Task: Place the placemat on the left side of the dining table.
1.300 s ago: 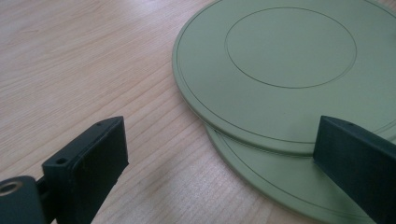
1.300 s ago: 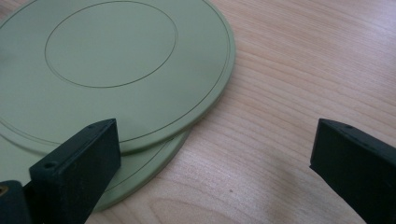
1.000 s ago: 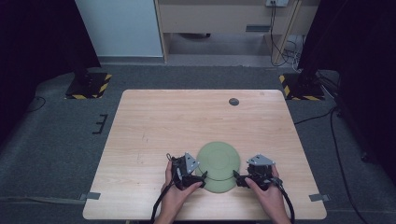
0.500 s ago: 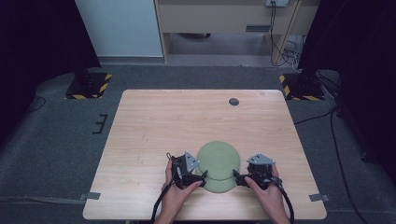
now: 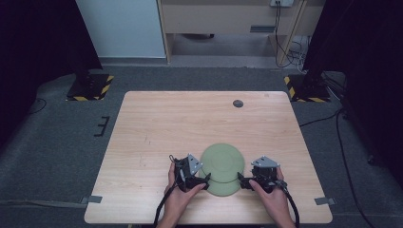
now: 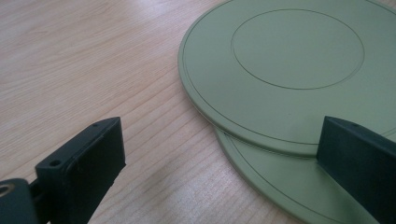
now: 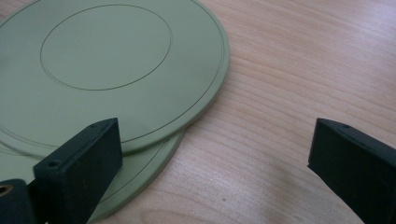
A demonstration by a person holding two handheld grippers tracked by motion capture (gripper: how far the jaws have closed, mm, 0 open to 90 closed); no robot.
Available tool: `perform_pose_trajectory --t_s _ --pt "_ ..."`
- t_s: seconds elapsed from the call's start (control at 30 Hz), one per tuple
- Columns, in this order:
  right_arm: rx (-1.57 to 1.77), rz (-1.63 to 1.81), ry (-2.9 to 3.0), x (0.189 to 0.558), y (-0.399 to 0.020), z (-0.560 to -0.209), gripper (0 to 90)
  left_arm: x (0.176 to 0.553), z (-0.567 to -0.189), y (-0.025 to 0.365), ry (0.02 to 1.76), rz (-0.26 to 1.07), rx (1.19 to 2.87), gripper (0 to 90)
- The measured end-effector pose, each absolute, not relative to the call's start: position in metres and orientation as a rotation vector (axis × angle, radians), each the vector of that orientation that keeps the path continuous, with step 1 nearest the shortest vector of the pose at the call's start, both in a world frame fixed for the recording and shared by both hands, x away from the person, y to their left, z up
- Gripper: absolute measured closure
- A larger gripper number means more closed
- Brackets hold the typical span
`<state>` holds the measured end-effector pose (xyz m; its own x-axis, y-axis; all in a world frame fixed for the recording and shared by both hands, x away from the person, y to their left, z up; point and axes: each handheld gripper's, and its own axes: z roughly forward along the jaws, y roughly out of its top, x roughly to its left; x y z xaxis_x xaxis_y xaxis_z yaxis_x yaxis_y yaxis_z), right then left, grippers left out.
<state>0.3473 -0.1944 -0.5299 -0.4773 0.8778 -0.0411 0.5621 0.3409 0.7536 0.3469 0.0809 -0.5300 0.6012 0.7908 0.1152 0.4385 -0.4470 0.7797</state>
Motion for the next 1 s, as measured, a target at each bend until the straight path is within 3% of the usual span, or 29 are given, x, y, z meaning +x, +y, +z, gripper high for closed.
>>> perform_pose_trajectory --t_s 1.0 --pt "1.26 0.956 2.171 0.3483 -0.1931 -0.5311 1.7 0.3503 -0.5315 0.0821 0.978 0.622 2.074 0.8"
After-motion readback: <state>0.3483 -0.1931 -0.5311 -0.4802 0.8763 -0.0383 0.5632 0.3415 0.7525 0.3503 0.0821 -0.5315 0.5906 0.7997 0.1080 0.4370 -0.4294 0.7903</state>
